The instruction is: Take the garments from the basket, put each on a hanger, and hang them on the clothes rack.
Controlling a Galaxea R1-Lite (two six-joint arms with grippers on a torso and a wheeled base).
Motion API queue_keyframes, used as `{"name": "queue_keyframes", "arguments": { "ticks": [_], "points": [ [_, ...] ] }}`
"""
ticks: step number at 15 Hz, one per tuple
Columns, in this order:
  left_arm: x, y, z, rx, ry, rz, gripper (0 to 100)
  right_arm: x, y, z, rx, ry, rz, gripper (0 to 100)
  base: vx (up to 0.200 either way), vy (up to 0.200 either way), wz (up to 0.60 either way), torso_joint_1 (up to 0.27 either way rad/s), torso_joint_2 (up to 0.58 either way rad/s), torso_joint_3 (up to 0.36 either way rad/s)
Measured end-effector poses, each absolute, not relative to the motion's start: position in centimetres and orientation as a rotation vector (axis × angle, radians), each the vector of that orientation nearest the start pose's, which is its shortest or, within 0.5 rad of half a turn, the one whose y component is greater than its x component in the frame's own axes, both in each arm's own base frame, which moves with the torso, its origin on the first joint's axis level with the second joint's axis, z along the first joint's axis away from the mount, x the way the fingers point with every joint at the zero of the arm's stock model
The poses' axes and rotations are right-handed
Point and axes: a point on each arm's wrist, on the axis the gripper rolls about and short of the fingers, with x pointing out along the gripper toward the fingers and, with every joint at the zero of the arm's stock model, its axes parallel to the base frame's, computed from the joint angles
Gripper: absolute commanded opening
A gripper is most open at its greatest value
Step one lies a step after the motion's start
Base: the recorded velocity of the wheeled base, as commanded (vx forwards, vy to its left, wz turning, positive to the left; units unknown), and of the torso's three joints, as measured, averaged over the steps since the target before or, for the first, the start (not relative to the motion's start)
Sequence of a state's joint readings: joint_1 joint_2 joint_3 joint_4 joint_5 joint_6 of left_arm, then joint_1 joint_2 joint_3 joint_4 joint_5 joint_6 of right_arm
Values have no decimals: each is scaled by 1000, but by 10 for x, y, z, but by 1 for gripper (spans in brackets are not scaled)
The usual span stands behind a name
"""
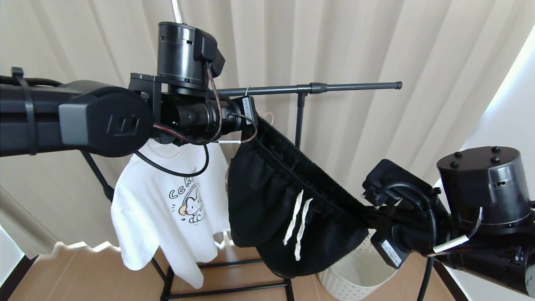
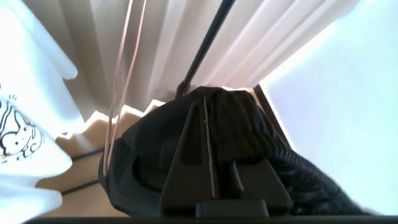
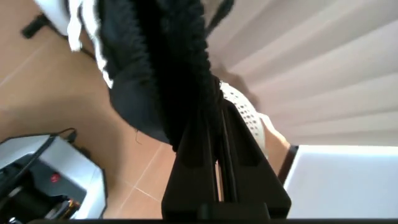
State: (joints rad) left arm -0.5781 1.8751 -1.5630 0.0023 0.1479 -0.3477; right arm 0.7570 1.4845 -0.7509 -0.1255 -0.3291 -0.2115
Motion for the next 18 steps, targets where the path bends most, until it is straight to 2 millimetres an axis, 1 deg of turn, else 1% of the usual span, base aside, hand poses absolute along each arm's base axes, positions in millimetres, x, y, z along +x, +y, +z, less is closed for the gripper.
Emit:
{"name": "queue_keyframes", "arguments": {
  "ticks": [2, 4, 6, 8, 9, 12, 15, 17, 18],
  "points": [
    [327, -210, 272, -242, 355, -369, 0, 159, 177, 180, -473, 475, 598, 0, 0, 0, 0, 0, 0, 0],
    [331, -214, 271, -244, 351, -374, 0, 142, 199, 181, -343, 504, 697, 0, 0, 0, 0, 0, 0, 0],
    [333, -216, 271, -246, 347, -378, 0, 138, 222, 186, -198, 537, 730, 0, 0, 0, 0, 0, 0, 0],
    [335, -217, 270, -245, 348, -377, 0, 142, 241, 192, -64, 525, 737, 0, 0, 0, 0, 0, 0, 0],
    [336, -218, 270, -244, 350, -378, 0, 144, 247, 194, -33, 510, 743, 0, 0, 0, 0, 0, 0, 0],
    [335, -221, 268, -240, 358, -383, 0, 147, 253, 191, -33, 513, 741, 0, 0, 0, 0, 0, 0, 0],
    [333, -223, 267, -237, 359, -384, 0, 149, 252, 188, -63, 520, 726, 0, 0, 0, 0, 0, 0, 0],
    [332, -221, 269, -235, 352, -368, 0, 154, 244, 181, -154, 522, 711, 0, 0, 0, 0, 0, 0, 0],
    [330, -219, 270, -223, 366, -348, 0, 159, 235, 176, -248, 524, 699, 0, 0, 0, 0, 0, 0, 0]
  ]
}}
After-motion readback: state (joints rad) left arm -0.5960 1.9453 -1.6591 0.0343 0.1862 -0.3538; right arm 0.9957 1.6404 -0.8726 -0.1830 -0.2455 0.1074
